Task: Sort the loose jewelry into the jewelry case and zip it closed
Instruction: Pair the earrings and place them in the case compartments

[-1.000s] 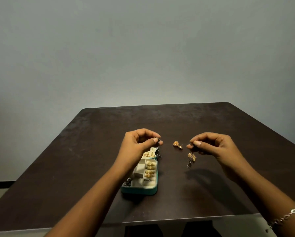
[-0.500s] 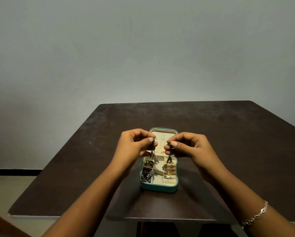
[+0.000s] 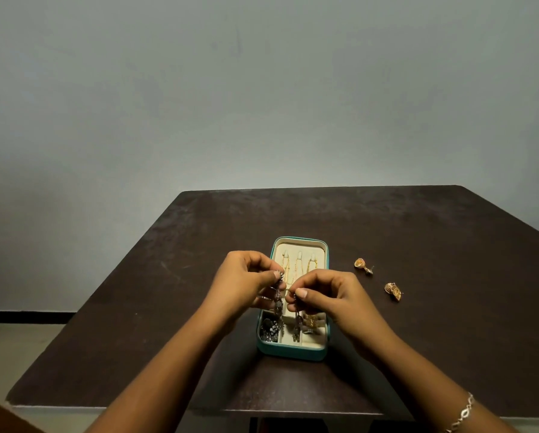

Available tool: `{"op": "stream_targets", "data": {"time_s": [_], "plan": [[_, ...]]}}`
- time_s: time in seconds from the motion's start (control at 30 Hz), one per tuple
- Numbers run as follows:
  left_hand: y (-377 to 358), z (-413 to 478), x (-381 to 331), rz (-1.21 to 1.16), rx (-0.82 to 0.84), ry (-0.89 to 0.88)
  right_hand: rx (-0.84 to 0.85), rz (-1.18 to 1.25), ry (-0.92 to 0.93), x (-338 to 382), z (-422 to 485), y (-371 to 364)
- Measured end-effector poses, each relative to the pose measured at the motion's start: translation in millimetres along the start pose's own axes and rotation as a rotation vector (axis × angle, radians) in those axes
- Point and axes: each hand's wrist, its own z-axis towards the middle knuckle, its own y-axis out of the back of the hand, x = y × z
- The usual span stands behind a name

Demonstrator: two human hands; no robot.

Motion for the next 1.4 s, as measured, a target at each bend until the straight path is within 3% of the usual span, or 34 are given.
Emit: {"op": "stream_targets", "data": {"time_s": [0.3, 0.53, 0.67, 0.87, 1.4], "plan": [[-2, 0, 2, 0.052, 0.071, 0.096, -0.036, -0.349, 0.021, -9, 0, 0], [-7, -1, 6, 0.150, 0.152, 0.147, -0.054, -0.476, 0.004, -8, -3, 1], [-12, -1, 11, 0.288, 0.119, 0.127, -0.038, -0.535, 0.009, -6, -6, -1], [-17, -1, 14, 0.686, 0.064, 0.026, -0.010, -0.683, 0.021, -9, -7, -1], [-10, 4, 22, 0.965, 0.042, 0.016, 0.097, -0.852, 0.088, -16, -11, -2]]}}
